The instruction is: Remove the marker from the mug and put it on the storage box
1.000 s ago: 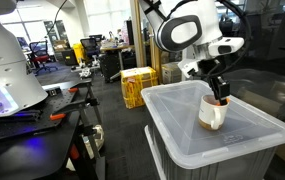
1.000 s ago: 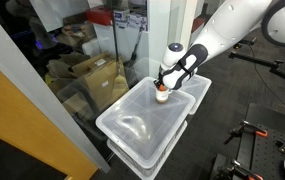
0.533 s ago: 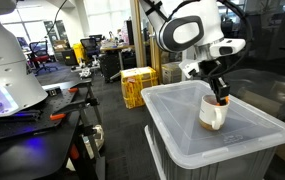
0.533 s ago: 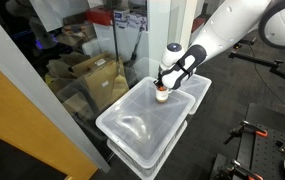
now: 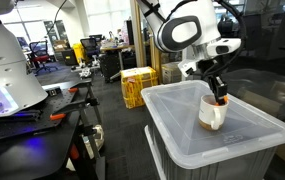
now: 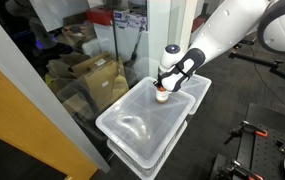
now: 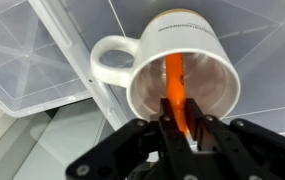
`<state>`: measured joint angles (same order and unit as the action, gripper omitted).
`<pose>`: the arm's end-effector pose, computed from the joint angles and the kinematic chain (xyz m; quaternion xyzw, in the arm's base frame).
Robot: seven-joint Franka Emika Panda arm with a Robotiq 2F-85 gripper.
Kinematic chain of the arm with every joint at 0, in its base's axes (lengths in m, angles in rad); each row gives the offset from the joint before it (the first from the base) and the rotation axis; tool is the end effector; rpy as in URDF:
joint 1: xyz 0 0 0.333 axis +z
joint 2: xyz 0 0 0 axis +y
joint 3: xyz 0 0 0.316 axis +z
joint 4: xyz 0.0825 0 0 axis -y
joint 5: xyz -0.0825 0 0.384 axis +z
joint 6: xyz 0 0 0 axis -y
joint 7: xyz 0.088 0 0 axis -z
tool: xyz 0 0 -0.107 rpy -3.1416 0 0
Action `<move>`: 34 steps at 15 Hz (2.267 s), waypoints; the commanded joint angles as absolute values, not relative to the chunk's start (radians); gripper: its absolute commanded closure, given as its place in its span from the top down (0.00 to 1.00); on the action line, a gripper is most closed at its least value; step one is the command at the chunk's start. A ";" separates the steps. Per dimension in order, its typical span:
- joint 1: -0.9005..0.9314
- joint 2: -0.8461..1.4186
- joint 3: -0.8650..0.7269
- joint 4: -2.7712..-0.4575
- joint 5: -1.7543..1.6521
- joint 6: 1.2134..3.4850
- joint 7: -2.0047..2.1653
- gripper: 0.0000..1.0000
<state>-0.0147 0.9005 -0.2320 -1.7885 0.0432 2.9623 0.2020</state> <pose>0.6419 -0.1521 0.0894 0.9686 -0.1851 0.1457 0.0797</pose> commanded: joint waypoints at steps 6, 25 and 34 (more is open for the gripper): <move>0.081 0.833 -0.309 -1.914 0.058 3.045 0.264 0.05; 0.322 0.708 -0.497 -2.120 0.187 3.281 0.277 0.05; 0.483 0.659 -0.594 -2.176 0.252 3.272 0.263 0.05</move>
